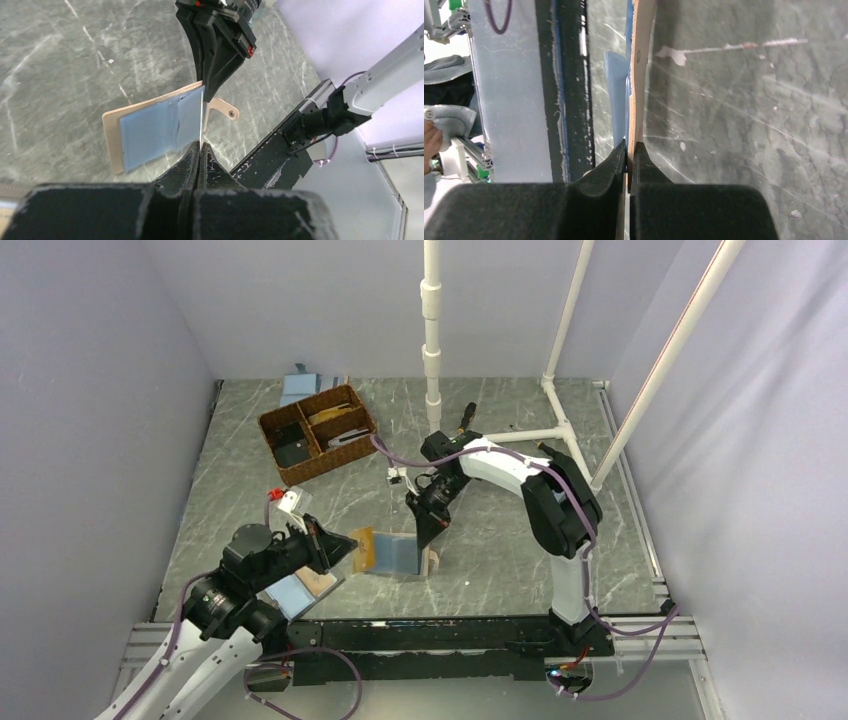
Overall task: Take the credit cards out of the card holder
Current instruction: Remove the credit card from the card holder, then place the card holder at the center of the board.
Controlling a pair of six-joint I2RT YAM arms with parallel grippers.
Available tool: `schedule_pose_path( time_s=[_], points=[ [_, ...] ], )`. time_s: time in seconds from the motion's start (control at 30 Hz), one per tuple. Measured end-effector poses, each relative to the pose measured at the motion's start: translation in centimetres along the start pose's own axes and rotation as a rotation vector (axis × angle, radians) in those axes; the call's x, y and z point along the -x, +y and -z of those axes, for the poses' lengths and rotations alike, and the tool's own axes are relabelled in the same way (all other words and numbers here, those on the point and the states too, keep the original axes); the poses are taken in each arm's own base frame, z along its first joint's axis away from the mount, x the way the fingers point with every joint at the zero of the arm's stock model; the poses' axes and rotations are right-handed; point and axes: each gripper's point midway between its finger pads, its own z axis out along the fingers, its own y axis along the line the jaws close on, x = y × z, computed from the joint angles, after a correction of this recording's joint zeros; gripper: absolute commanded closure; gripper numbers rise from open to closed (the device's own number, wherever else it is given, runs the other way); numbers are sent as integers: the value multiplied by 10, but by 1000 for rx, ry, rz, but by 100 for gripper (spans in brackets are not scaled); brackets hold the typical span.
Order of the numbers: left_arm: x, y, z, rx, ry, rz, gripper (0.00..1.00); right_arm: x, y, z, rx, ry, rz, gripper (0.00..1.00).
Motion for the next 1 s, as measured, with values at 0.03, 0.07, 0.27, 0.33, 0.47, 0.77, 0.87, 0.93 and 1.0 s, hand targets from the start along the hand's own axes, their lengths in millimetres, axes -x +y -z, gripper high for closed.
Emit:
schedule_pose_path(
  time_s=[0.03,0.07,0.27,0.33,0.47,0.77,0.87,0.93,1.0],
  points=[
    [0,3,0,16,-2,2,100,-4,-6,-3,-7,14,-22,100],
    [-1,6,0,34,-1,5,100,-9,-12,-6,-15,29,-46,95],
    [4,19,1,109,-37,15,100,-16,-29,-8,-81,60,-119,75],
    [8,22,0,128,-55,21,100,-16,-39,-8,-130,65,-129,69],
    [14,27,-4,153,-83,35,100,-19,-53,-4,-211,70,-147,61],
    [19,51,-25,268,-25,21,100,-8,-66,39,-396,3,-114,58],
    [34,58,-32,298,-13,11,100,3,-59,50,-422,-30,-72,58],
    [52,66,-37,316,-22,13,100,9,-54,55,-428,-45,-47,58],
    [66,76,-39,324,-20,21,100,12,-50,57,-427,-54,-26,58]
  ],
)
